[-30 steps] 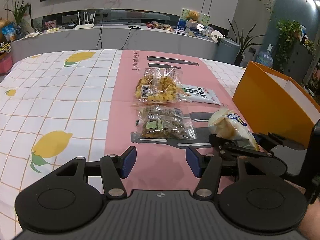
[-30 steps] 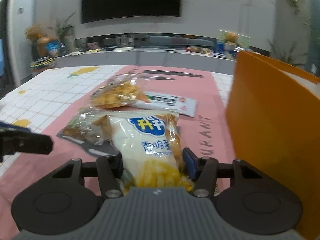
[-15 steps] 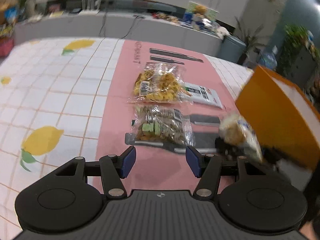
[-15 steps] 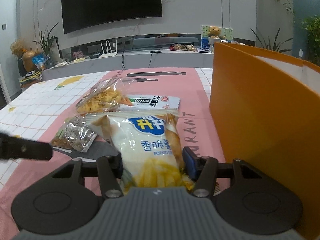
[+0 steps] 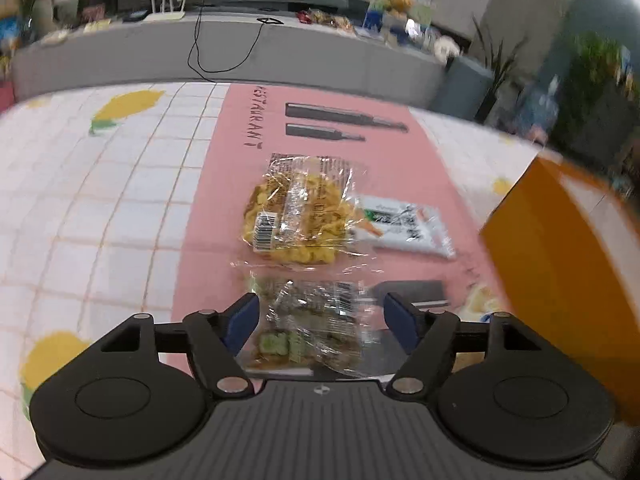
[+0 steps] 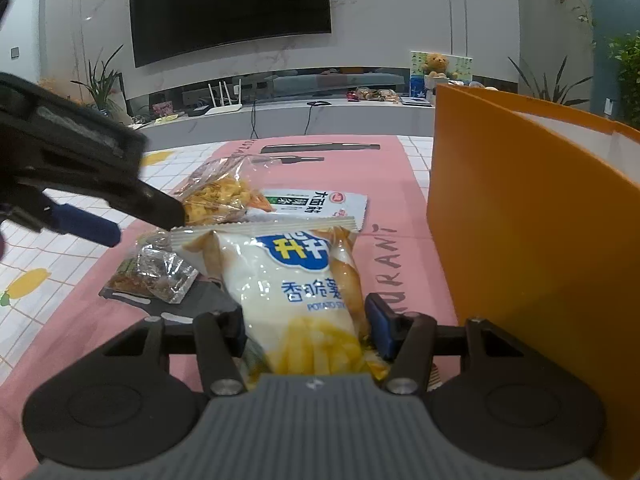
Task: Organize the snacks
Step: 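Grasp the clear bag of green-wrapped snacks with the left tool while the right tool holds the crisp bag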
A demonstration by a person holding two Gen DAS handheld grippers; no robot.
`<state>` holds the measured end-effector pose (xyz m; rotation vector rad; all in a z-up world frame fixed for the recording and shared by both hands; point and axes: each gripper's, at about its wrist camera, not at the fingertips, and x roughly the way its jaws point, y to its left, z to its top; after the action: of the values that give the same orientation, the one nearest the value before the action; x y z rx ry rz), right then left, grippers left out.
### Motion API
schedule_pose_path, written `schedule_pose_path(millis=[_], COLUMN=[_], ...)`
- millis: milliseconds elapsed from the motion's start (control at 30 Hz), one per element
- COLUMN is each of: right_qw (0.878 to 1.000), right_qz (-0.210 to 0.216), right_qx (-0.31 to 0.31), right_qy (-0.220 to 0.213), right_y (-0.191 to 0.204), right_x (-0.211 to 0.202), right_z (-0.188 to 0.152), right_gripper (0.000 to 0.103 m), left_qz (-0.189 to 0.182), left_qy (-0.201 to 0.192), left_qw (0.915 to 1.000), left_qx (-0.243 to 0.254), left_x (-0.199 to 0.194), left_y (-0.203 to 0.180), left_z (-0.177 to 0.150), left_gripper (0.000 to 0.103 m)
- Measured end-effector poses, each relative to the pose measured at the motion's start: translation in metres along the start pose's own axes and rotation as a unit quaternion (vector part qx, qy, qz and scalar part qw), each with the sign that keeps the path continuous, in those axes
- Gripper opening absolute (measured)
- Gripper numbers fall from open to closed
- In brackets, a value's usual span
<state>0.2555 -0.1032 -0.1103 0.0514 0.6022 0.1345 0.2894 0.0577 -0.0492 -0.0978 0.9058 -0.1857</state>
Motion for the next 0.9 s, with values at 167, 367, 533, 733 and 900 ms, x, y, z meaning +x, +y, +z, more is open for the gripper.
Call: schedule_pose_path(millis=[167,367,533,733,900], right_qw=[1.000,1.000,1.000,1.000,1.000], right_qz=[0.010,0.011,0.010,0.010,0.010], right_qx=[0.013,0.012,0.011,0.004,0.008], right_qy=[-0.002,-0.002,-0.002,0.000,-0.003], right_y=[-0.004,-0.003,-0.002,0.000,-0.002], right_x=[0.000,0.001,0.000,0.001,0.000], right_z=[0.000,0.000,0.000,0.000,0.000], right_gripper=[0.055,0.055,0.055,0.055,0.053], left_qz=[0.014,0.044,0.056,0.068,0.070], left_qy=[0.052,0.008,-0.001,-0.001,0.015], left_qw=[0.9984,0.9990,0.9984,0.9975,0.9955], left_qx=[-0.016,-0.003,-0.008,-0.019,-0.062], left_x=[0.028,0.037,0.036,0.022,0.012], left_y=[0.005,-0.003,-0.004,-0.009,0.001], left_z=[0.000,-0.008,-0.008,-0.012,-0.010], left_gripper=[0.103,0.103,0.103,0.062,0.044])
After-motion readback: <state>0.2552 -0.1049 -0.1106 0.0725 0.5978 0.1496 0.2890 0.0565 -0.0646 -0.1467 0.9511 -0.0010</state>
